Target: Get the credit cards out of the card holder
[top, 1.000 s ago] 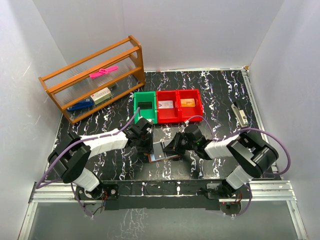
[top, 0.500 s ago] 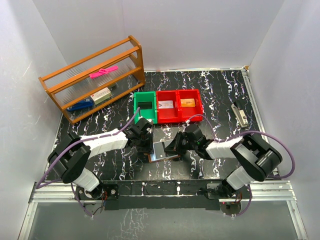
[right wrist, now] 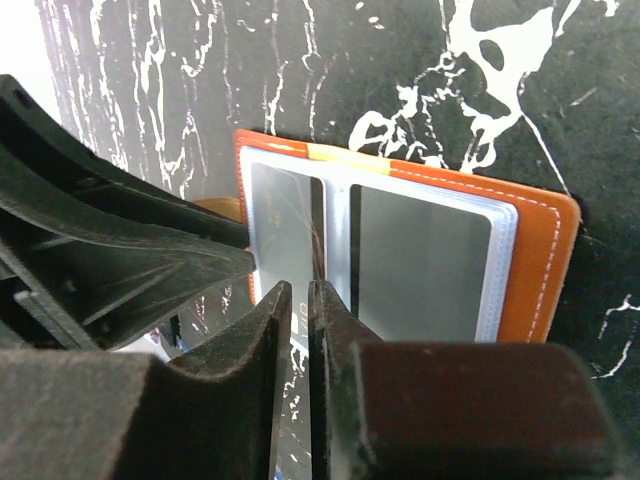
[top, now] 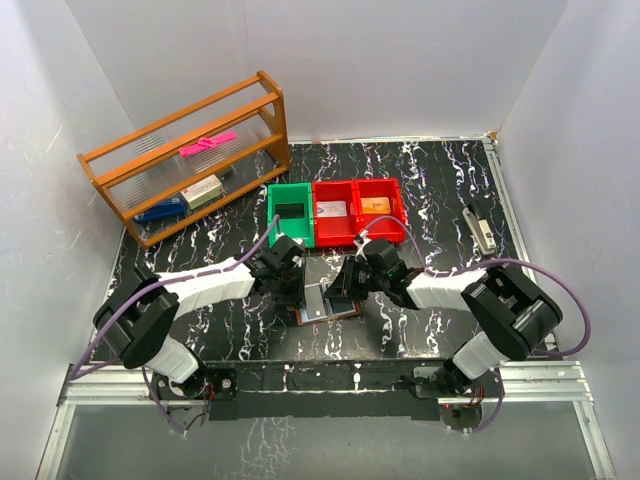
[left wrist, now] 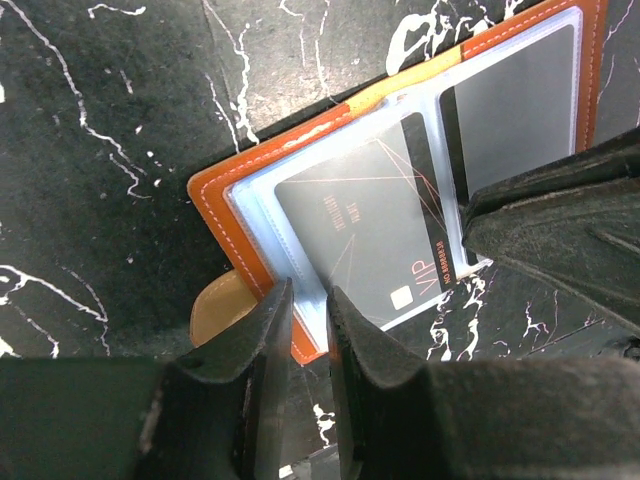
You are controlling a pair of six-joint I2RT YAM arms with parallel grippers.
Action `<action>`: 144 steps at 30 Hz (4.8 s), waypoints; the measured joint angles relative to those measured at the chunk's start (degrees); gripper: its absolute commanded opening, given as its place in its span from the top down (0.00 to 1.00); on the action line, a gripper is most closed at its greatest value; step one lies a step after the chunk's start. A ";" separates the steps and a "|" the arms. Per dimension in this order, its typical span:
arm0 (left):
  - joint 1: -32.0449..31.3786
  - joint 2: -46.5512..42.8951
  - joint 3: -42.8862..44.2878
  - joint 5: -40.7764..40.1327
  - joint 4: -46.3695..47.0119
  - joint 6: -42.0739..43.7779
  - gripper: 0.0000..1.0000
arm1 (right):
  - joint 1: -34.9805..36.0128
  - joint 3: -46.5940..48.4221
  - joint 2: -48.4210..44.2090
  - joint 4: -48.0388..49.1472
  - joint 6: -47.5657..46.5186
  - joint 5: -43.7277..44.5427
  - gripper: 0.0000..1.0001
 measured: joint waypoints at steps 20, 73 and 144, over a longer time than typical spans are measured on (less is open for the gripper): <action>0.00 -2.64 0.04 2.12 3.10 0.44 0.73 | 0.00 -0.48 5.66 4.04 4.04 -2.64 0.92; 0.02 0.15 -0.74 -0.48 1.51 1.36 0.89 | -1.46 -4.33 5.18 11.06 9.53 -5.64 1.00; 0.00 -0.50 -3.82 3.82 7.37 -0.39 0.86 | -2.32 -4.28 7.52 14.29 8.11 -8.55 1.00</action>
